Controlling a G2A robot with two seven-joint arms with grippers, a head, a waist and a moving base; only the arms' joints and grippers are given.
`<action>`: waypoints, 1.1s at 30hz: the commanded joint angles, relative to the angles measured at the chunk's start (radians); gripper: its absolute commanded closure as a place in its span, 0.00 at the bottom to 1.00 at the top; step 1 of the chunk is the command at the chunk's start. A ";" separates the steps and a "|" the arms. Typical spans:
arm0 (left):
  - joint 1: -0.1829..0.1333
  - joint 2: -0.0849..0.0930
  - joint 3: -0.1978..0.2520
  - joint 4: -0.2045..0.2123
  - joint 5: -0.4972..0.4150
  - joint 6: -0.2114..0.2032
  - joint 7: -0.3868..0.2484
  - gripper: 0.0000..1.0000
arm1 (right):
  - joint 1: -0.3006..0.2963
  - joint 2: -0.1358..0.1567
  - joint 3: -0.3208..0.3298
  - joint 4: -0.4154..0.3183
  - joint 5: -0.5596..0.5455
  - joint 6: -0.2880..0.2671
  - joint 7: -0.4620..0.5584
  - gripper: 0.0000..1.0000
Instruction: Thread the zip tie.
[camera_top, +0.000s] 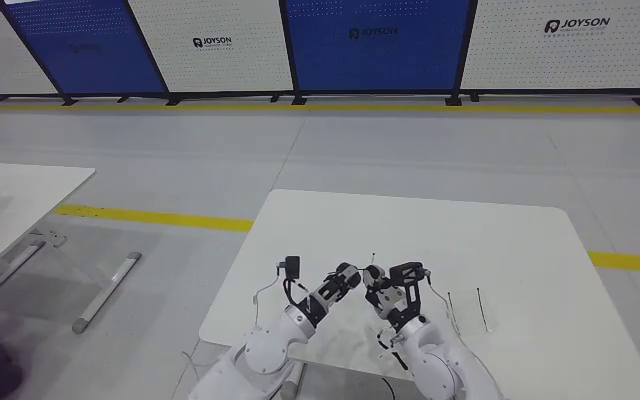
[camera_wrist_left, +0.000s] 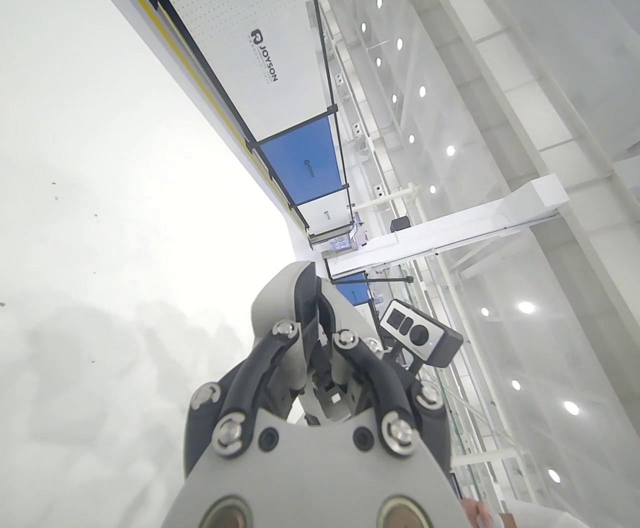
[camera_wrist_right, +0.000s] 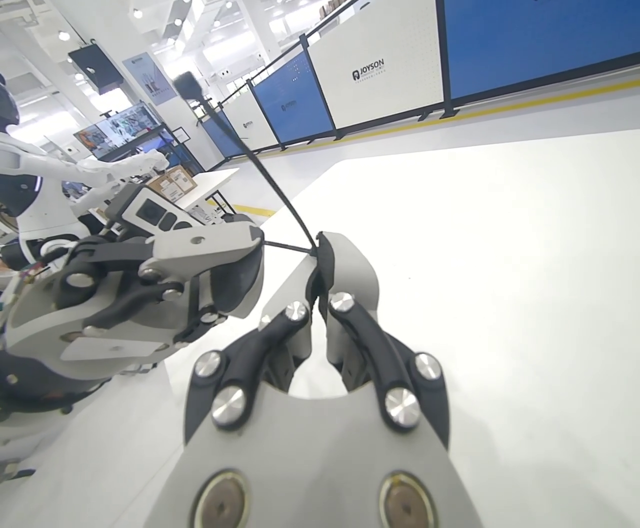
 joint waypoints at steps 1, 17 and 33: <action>0.002 0.000 -0.003 -0.004 -0.003 -0.004 -0.001 1.00 | 0.003 0.000 -0.002 0.004 0.000 0.000 0.004 1.00; 0.014 0.000 -0.010 -0.032 -0.012 -0.026 -0.002 1.00 | 0.018 -0.002 -0.012 0.031 -0.001 -0.008 0.027 1.00; 0.035 0.001 -0.015 -0.071 -0.013 -0.045 -0.003 1.00 | 0.017 0.001 -0.007 0.042 -0.014 -0.017 0.039 1.00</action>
